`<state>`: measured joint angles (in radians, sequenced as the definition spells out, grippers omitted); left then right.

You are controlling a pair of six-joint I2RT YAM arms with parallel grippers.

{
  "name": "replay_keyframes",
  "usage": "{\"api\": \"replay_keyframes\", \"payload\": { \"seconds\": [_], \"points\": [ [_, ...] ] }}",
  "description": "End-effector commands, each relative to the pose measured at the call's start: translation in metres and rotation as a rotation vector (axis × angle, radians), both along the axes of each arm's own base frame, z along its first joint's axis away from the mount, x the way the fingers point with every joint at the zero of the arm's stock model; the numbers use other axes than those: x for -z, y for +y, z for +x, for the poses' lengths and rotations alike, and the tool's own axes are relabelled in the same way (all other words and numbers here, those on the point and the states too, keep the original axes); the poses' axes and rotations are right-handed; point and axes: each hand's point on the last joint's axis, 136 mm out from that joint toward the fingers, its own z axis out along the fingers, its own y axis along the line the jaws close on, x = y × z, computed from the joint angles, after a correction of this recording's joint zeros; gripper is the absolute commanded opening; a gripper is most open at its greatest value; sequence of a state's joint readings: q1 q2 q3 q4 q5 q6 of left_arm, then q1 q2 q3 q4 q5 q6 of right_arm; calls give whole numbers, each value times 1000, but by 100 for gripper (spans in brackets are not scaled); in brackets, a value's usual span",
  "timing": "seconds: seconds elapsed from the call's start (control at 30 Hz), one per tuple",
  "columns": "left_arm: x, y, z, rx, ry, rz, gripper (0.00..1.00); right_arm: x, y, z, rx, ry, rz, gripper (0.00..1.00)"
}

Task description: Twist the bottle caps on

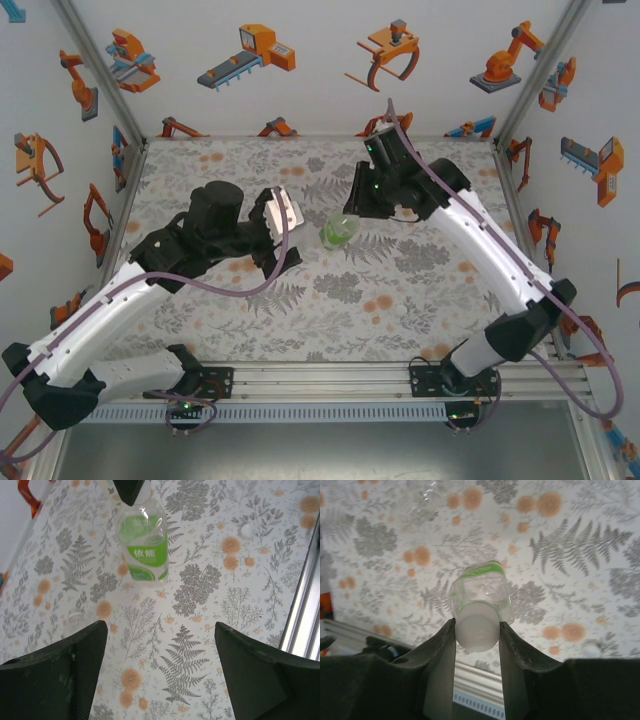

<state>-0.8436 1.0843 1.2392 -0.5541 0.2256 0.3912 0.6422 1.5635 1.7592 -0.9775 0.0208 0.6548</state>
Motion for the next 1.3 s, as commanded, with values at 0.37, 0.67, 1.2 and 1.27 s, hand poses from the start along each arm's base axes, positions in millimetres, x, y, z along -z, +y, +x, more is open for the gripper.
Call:
{"api": "replay_keyframes", "payload": {
  "seconds": [0.37,0.67,1.2,1.27],
  "points": [
    [20,25,30,-376,236,-187,75,45,-15,116,-26,-23,-211,0],
    [26,31,21,-403,301,-272,72,71,-27,166,1,-45,-301,0],
    [29,31,17,-388,307,-262,72,112,-27,181,10,31,-292,0],
    [29,31,18,-387,305,-260,72,114,-27,179,11,37,-292,2]
  ]
}}
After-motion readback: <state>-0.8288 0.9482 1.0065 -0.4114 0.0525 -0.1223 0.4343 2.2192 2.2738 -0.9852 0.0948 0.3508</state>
